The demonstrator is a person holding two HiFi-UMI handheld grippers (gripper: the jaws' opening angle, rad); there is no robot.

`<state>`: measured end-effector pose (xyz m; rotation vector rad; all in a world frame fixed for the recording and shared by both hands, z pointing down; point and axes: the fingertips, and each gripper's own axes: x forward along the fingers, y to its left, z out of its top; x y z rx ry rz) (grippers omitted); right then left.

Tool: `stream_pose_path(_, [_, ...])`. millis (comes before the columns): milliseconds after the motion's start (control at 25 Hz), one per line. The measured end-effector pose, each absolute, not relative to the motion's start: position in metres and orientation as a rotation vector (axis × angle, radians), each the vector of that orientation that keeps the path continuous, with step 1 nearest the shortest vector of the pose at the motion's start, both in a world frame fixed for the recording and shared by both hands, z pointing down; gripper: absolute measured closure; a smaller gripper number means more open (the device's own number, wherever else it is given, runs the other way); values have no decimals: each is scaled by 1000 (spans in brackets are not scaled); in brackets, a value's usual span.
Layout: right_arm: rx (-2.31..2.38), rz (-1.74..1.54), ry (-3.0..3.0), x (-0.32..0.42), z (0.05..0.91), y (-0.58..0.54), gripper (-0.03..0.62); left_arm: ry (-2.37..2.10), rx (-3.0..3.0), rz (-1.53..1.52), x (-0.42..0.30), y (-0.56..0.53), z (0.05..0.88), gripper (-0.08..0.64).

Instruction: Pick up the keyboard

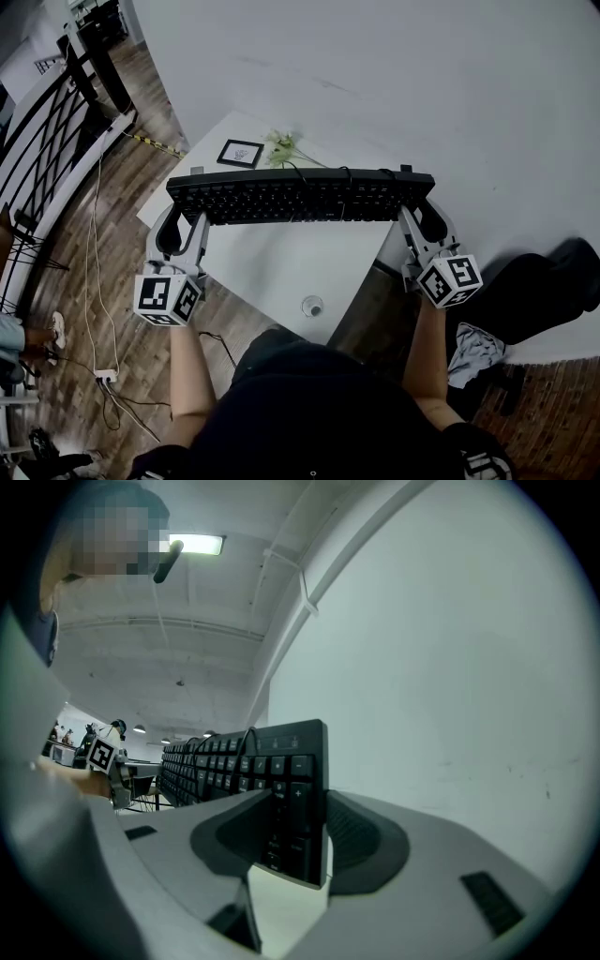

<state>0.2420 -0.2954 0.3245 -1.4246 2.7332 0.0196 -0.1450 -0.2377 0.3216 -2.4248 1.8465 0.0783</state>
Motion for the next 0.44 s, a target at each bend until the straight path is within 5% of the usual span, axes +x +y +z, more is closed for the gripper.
stream_pose_path(440, [-1435, 22, 2738, 240, 324, -304, 408, 1853, -2437, 82, -147, -246, 327, 345])
